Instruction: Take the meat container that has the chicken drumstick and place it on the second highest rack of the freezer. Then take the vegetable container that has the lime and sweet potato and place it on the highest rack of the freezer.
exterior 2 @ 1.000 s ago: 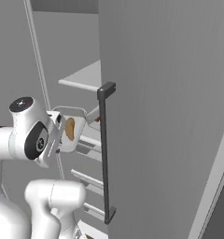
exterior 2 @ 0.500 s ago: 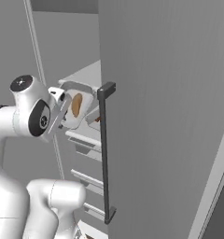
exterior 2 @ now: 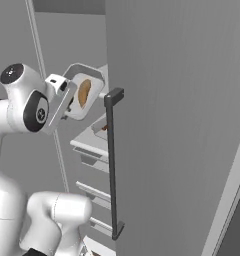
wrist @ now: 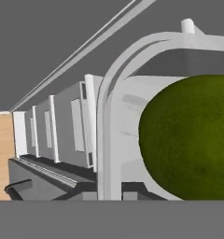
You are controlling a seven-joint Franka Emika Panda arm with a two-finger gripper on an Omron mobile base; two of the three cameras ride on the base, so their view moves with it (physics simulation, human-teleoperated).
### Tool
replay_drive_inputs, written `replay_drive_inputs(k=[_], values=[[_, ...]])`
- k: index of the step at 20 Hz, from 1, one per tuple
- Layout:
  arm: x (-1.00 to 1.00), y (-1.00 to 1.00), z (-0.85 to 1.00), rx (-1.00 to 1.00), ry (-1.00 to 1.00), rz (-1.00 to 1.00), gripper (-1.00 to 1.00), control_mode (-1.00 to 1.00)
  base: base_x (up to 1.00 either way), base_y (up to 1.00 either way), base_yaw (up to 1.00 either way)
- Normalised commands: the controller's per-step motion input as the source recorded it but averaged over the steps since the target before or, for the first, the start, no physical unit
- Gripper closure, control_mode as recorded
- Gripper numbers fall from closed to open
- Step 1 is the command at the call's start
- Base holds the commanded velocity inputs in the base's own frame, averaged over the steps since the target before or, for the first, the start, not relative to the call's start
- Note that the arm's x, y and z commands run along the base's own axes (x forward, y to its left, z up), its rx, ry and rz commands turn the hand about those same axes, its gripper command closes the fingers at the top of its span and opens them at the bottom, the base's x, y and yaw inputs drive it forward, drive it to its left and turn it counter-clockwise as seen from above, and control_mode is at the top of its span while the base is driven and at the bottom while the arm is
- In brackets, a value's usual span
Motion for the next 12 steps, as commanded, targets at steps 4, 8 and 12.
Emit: replay_drive_inputs(k=[4, 8, 12], values=[[0.51, 0.00, 0.22, -0.05, 0.00, 0.00, 1.00, -1.00, 0.00, 0.00, 0.00], [0.62, -0.14, 0.38, 0.00, 0.08, -0.03, 1.00, -1.00, 0.00, 0.00, 0.00], [0.72, -0.11, 0.44, 0.04, 0.18, -0.04, 1.00, -1.00, 0.00, 0.00, 0.00]])
